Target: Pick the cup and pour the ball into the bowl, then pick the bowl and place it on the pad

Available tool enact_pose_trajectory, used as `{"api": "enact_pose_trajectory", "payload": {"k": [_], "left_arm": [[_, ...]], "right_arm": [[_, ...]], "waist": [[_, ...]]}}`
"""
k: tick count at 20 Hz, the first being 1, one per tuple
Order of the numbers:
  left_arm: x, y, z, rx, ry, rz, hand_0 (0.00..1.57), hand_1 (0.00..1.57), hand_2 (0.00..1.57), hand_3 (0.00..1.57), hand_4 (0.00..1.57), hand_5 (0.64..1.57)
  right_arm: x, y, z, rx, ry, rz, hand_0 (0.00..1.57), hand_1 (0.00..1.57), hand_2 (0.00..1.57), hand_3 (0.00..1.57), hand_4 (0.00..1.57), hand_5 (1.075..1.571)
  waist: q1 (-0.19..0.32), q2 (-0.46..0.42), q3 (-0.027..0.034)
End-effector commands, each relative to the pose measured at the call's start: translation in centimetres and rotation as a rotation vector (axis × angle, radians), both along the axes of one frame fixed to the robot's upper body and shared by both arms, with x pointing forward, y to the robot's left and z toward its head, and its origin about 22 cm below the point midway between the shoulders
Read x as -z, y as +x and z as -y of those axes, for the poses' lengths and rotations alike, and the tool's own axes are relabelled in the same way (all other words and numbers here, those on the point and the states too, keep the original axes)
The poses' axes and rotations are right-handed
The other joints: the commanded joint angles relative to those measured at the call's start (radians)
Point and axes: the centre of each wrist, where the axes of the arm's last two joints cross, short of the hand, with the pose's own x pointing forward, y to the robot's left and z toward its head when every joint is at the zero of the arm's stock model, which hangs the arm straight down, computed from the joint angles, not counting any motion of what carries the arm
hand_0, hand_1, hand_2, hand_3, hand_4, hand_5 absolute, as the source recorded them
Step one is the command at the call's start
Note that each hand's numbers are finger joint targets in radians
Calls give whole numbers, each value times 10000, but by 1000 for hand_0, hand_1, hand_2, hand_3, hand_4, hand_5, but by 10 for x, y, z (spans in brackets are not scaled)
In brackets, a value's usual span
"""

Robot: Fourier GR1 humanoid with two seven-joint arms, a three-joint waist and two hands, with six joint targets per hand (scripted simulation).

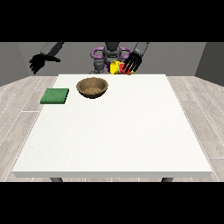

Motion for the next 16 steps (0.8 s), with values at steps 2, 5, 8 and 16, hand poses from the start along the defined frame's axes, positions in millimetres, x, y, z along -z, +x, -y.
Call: {"api": "enact_pose_trajectory", "payload": {"k": [2, 5, 8, 16], "left_arm": [[-21, 7, 13, -99, 1132, 477, 1279, 1279, 1571, 1571, 1000, 1569], [-6, -14, 39, 140, 1775, 299, 1015, 1015, 1571, 1571, 948, 1570], [-20, -23, 66, 27, 2410, 764, 682, 682, 1571, 1534, 891, 1571], [-52, -17, 93, 192, 4520, 2115, 455, 455, 1571, 1571, 894, 1571]], "right_arm": [[-1, 5, 1, -78, 173, 312, 0, 0, 0, 0, 0, 1552], [1, 12, -9, 12, -21, 43, 0, 0, 46, 0, 0, 1550], [-12, 12, 12, -389, -42, -40, 0, 0, 0, 0, 0, 1551], [-45, 63, -13, -481, -377, 492, 0, 0, 0, 267, 0, 1530]], "waist": [[-111, 219, -9], [-217, -47, -10], [-452, 149, -3], [-420, 749, -8]]}}
